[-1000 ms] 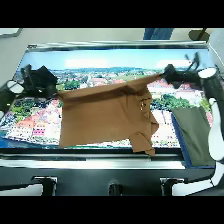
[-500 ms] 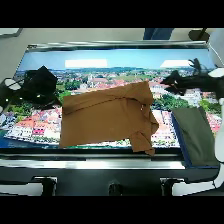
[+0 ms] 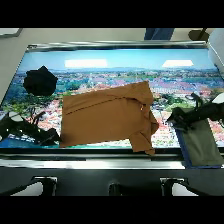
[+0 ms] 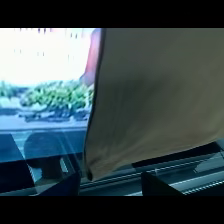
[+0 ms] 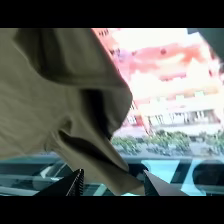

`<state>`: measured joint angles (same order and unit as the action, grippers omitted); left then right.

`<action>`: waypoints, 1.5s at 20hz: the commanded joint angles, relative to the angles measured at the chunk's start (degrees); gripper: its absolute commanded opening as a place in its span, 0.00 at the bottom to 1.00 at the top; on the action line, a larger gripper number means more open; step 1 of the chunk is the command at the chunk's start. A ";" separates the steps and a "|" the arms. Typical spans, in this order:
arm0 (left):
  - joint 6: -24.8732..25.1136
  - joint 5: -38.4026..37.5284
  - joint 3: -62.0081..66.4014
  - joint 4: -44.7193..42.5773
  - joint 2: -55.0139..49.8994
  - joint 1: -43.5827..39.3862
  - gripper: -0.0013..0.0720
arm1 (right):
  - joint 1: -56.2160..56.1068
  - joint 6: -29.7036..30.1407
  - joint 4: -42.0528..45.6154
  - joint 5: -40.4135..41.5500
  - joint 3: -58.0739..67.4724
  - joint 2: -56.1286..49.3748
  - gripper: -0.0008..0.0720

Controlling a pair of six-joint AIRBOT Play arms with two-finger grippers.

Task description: Fold the shirts.

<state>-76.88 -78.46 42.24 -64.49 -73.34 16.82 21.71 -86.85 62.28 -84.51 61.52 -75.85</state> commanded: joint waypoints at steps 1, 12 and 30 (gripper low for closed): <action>2.40 4.74 -5.75 0.28 1.79 0.68 0.63 | 0.17 1.18 0.92 0.85 -5.38 2.71 0.62; 0.37 13.11 -5.81 2.62 1.75 -2.97 0.06 | 0.15 0.72 -7.34 12.15 -15.69 2.69 0.62; 0.46 7.26 -1.42 4.24 2.29 -2.95 0.06 | -8.28 -0.55 -13.42 26.73 -21.16 -0.61 0.06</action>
<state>-76.51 -68.82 38.39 -61.17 -71.24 13.85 13.69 -90.48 48.51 -55.99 39.35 -76.60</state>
